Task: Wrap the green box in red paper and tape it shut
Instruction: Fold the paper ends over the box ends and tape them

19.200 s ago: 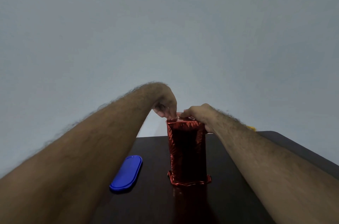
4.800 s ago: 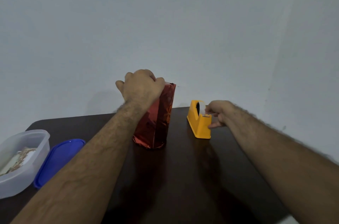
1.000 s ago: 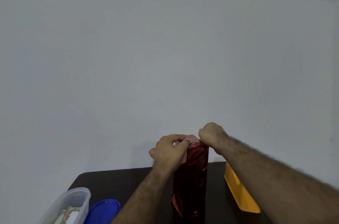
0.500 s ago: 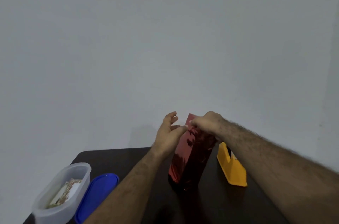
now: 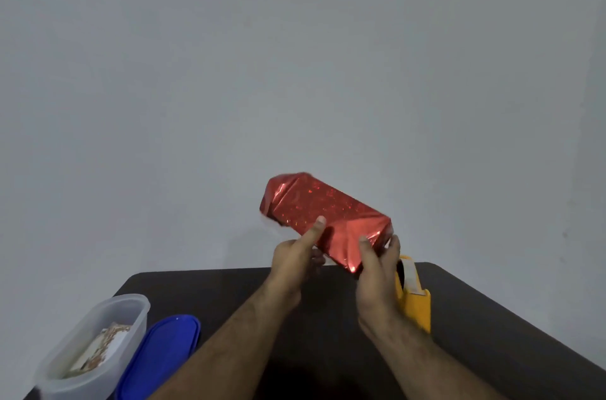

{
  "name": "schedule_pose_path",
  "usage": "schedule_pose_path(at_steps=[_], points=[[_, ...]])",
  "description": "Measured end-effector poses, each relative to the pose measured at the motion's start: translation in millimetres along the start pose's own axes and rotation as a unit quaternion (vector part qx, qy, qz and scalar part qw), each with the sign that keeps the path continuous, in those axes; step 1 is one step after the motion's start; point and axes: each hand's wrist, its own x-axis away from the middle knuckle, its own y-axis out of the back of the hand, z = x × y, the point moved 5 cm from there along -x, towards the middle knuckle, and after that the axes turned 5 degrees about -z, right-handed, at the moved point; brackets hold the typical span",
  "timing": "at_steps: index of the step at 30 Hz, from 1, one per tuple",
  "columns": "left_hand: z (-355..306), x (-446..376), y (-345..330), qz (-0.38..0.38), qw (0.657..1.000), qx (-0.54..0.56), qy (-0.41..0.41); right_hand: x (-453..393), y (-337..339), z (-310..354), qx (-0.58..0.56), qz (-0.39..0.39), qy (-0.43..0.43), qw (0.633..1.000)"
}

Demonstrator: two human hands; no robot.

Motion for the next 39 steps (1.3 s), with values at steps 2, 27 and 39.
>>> schedule_pose_path(at_steps=[2, 27, 39], points=[[2, -5, 7, -0.004, 0.996, 0.086, 0.016, 10, -1, -19, -0.001, 0.035, -0.021, 0.999], [20, -20, 54, 0.071, 0.995, 0.008, -0.070, -57, -53, 50, 0.155, 0.291, 0.169, 0.929], [7, -9, 42, 0.130, 0.984, -0.043, -0.115, -37, -75, 103, 0.245, 0.295, 0.241, 0.892]])
